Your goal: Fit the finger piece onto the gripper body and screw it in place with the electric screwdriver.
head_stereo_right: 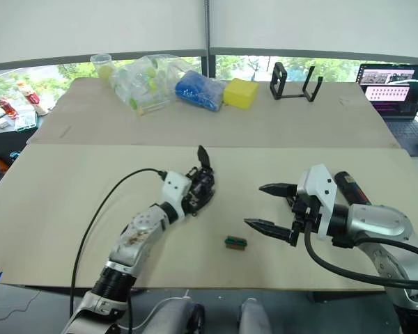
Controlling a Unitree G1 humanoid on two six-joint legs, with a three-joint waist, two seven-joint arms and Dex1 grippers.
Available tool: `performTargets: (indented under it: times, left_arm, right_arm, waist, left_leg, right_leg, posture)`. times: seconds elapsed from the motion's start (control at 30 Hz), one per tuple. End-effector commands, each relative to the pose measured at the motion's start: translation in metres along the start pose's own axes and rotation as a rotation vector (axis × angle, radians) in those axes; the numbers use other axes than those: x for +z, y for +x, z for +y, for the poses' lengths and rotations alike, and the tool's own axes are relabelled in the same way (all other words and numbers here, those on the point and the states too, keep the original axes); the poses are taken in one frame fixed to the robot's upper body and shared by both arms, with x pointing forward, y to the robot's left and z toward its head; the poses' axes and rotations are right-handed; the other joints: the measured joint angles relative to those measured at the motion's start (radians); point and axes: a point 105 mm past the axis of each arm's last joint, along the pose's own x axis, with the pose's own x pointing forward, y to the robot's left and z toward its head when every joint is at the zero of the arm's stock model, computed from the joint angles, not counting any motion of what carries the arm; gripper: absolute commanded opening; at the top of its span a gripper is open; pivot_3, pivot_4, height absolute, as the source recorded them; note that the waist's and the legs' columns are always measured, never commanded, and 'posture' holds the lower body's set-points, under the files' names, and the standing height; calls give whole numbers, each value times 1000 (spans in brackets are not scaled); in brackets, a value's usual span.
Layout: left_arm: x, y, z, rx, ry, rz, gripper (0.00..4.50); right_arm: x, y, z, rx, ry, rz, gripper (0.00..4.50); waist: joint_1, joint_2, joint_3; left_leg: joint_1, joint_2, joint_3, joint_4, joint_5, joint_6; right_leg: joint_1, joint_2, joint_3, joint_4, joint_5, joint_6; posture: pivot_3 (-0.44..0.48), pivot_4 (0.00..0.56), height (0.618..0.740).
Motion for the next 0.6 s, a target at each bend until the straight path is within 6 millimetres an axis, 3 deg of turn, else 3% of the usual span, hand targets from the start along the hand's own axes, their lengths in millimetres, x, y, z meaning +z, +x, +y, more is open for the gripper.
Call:
performTargets:
  times: [0.03,0.17,0.23,0.33,0.5,0.6]
  left_arm:
    - [25,12,-9,4,59,-77,2385]
    - [14,19,-16,14,59,-53,2385]
    - [8,18,-17,15,59,-46,3421]
    - [-2,14,-15,14,59,-25,4446]
    - [-1,-1,4,-16,53,-24,4446]
    - [3,-12,12,-155,31,-17,4446]
  right_arm:
    - [9,-2,3,-3,-23,-21,4500]
    - [8,-2,1,-14,-21,-19,4500]
    - [7,-2,0,-21,-23,-17,4500]
    - [6,-3,-4,-41,-30,-14,4500]
    - [4,-3,-7,-50,-35,-12,4500]
    - [4,-2,-9,-50,-40,-16,4500]
  waist:
    - [2,0,0]
    - [3,0,0]
    - [5,0,0]
    - [5,0,0]
    - [3,0,0]
    - [-2,0,0]
  left_leg:
    - [0,0,0,0,0,0]
    - [0,-1,0,0,0,1]
    - [0,-1,0,0,0,1]
    - [0,-1,0,1,0,1]
    - [1,-1,0,1,0,1]
    - [1,0,0,0,0,1]
  right_leg:
    - [0,0,0,0,0,0]
    - [0,0,-2,0,0,0]
    - [1,-1,-2,0,0,0]
    - [1,-2,-2,0,0,0]
    - [1,-1,-2,0,0,0]
    - [1,-1,-2,0,0,0]
  posture:
    - [0,150,740]
    - [0,150,740]
    - [0,150,740]
    - [0,150,740]
    - [0,150,740]
    - [0,150,740]
